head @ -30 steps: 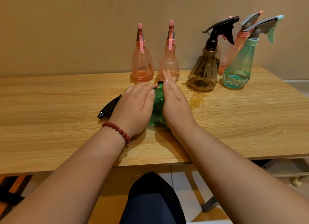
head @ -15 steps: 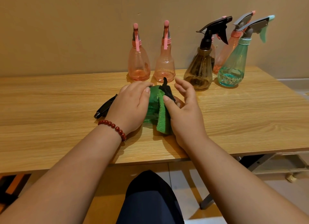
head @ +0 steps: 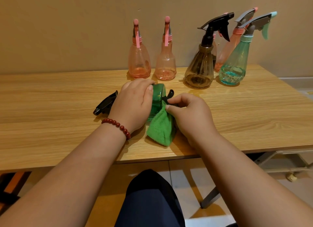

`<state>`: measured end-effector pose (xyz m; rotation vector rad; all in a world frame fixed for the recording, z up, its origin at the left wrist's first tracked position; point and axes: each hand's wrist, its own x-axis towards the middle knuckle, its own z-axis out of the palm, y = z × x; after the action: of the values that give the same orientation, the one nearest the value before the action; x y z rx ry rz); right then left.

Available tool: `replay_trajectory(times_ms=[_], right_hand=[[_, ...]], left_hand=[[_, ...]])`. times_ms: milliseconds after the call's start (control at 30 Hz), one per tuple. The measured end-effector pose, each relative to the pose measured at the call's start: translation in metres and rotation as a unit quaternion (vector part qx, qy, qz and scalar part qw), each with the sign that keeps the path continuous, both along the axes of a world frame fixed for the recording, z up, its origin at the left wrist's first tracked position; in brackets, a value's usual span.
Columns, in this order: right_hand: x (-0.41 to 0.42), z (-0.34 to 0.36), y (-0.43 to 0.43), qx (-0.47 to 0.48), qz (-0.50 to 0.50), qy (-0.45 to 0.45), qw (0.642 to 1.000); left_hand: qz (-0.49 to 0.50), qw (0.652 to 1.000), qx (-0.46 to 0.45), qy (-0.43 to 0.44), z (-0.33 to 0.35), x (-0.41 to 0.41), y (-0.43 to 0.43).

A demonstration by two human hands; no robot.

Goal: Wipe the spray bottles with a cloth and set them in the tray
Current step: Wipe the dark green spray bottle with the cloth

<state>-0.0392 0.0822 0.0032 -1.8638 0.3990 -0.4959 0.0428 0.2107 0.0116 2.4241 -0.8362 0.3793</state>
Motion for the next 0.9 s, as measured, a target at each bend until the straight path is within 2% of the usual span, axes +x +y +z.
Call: replay_trajectory(times_ms=[67,167,333,467,567,767,900], right_hand=[[0.0,0.002,0.003,0.033,-0.014,-0.036,0.999],[-0.002,-0.001,0.003,-0.012,-0.007,-0.052,0.999],[-0.001,-0.006,-0.003,-0.105,0.006,0.042,0.994],[0.001,0.002,-0.003,-0.034,-0.008,-0.011,0.999],[-0.002,-0.004,0.0,-0.055,-0.008,-0.031,0.998],[0.006,-0.008,-0.005,-0.189,-0.004,0.071,0.979],[0.023,-0.004,-0.009,-0.169,-0.036,0.096,0.98]], left_hand=[[0.002,1.0,0.0,0.0,0.0,0.0,-0.001],[0.001,1.0,0.0,0.006,0.0,0.001,-0.001],[-0.008,1.0,-0.001,-0.001,-0.002,0.001,0.001],[-0.003,1.0,-0.007,0.006,-0.001,0.002,0.0],[-0.002,1.0,-0.003,0.001,-0.002,0.002,-0.001],[-0.008,1.0,-0.006,0.003,-0.003,0.002,0.0],[-0.016,1.0,-0.011,0.004,-0.002,0.0,0.003]])
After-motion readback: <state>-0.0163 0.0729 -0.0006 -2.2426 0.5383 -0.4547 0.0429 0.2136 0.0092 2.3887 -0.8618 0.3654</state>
